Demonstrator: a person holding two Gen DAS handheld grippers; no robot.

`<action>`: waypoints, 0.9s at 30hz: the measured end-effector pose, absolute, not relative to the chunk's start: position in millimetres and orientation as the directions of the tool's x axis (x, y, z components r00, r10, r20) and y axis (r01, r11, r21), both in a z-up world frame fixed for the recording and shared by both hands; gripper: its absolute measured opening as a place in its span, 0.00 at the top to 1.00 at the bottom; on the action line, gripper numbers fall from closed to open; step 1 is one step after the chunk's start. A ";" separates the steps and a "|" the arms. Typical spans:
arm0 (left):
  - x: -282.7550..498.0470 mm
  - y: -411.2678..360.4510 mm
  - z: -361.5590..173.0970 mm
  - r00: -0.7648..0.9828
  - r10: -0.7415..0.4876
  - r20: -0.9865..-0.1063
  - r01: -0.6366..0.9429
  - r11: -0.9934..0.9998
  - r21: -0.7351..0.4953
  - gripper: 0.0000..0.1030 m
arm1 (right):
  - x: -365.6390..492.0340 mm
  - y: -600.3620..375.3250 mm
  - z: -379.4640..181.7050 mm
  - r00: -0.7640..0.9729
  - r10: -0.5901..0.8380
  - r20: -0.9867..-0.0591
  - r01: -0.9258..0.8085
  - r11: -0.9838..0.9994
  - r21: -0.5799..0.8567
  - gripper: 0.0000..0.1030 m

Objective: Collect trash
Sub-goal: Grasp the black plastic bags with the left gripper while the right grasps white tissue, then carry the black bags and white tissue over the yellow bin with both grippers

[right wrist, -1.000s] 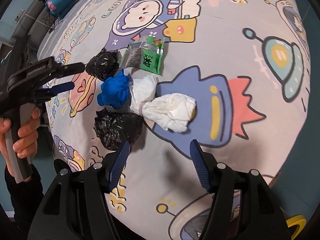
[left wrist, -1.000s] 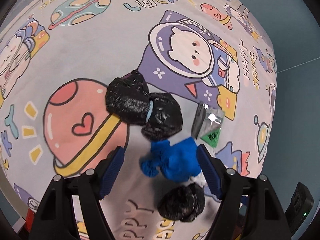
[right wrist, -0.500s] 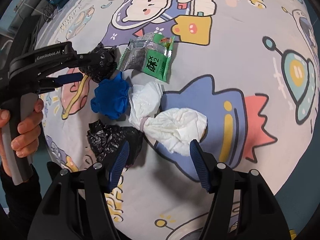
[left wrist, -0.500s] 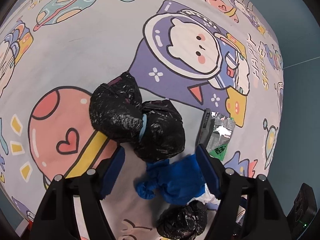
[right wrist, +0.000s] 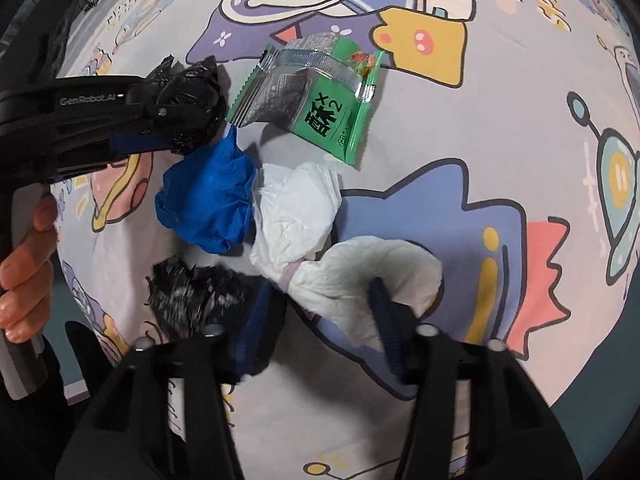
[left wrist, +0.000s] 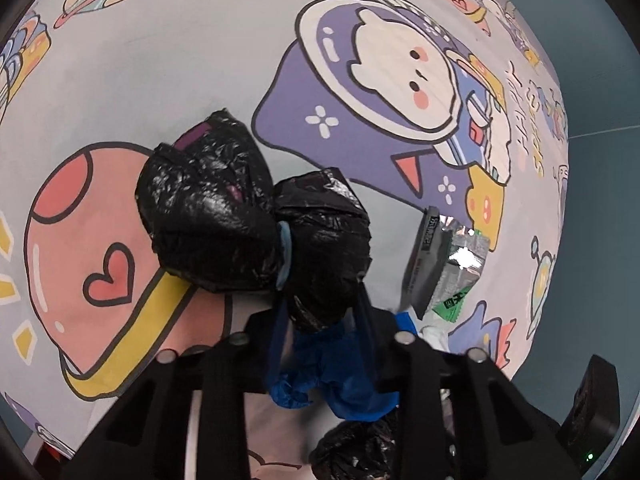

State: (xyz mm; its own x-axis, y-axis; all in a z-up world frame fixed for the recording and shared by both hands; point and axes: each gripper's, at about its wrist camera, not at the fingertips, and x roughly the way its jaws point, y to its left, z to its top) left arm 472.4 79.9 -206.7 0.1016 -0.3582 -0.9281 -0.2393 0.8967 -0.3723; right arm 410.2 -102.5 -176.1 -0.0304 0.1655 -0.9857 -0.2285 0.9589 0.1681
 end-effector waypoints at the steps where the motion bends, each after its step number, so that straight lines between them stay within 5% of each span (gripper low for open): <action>1: 471.2 79.8 -205.4 0.105 -0.359 -0.927 -0.235 0.897 -0.374 0.76 | 409.9 -102.0 -177.3 -0.036 0.171 -0.985 -0.227 0.958 0.175 0.66; 10: 459.8 92.8 -192.0 0.132 -0.378 -0.917 -0.226 0.889 -0.399 0.81 | 397.9 -106.9 -169.2 -0.023 0.189 -0.982 -0.211 0.959 0.189 0.91; 27: 405.4 106.7 -137.5 0.195 -0.348 -0.917 -0.181 0.906 -0.382 0.81 | 360.2 -139.6 -120.5 0.051 0.227 -0.972 -0.172 0.961 0.216 0.91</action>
